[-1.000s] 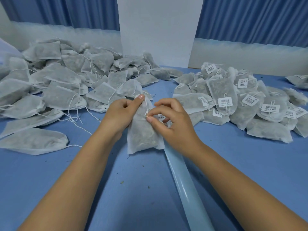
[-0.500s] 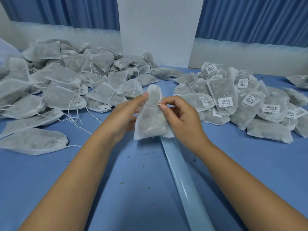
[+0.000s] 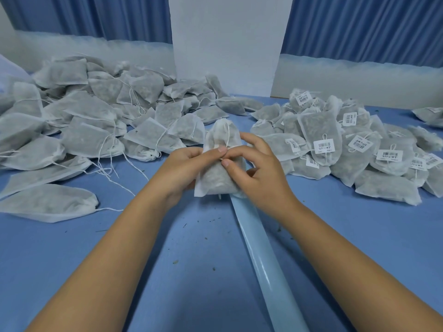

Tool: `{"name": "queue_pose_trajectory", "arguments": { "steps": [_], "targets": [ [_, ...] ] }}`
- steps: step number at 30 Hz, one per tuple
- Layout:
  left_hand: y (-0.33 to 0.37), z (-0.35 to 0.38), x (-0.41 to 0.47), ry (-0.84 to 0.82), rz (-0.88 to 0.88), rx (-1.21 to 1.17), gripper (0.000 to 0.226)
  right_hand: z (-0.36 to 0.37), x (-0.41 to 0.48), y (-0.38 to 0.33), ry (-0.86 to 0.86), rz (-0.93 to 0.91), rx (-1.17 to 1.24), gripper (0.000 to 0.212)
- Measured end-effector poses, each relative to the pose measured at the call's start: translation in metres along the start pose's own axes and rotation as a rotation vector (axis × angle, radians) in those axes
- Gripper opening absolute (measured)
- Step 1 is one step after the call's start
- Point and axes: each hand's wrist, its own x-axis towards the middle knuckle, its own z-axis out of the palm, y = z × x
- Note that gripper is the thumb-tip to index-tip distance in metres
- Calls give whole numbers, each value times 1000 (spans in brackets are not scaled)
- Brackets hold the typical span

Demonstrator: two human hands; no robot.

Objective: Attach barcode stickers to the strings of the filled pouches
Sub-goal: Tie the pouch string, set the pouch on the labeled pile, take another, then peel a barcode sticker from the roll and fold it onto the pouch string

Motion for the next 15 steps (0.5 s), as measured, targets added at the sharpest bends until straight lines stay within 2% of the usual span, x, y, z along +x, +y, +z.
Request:
{"name": "queue_pose_trajectory", "arguments": {
  "steps": [3,5,6,8,10,13,15],
  "targets": [
    [1,-3,2,-26,-49,-76,48,-1,4,-1,-14,102,195,14],
    [0,-6,4,2,-83,-84,38,-3,8,-2,21,266,373,23],
    [-1,-7,6,28,-95,-79,33,-5,10,0,55,338,365,27],
    [-1,-8,8,100,-121,-86,25,-11,14,6,85,416,127,24],
    [0,-9,9,174,-148,-141,13,-17,13,12,-21,495,-94,18],
    [3,-13,8,216,-222,-354,7,-21,12,13,-229,605,-105,12],
    [5,-17,7,160,-294,-487,12,-21,12,12,-246,633,-73,13]
  ]
}}
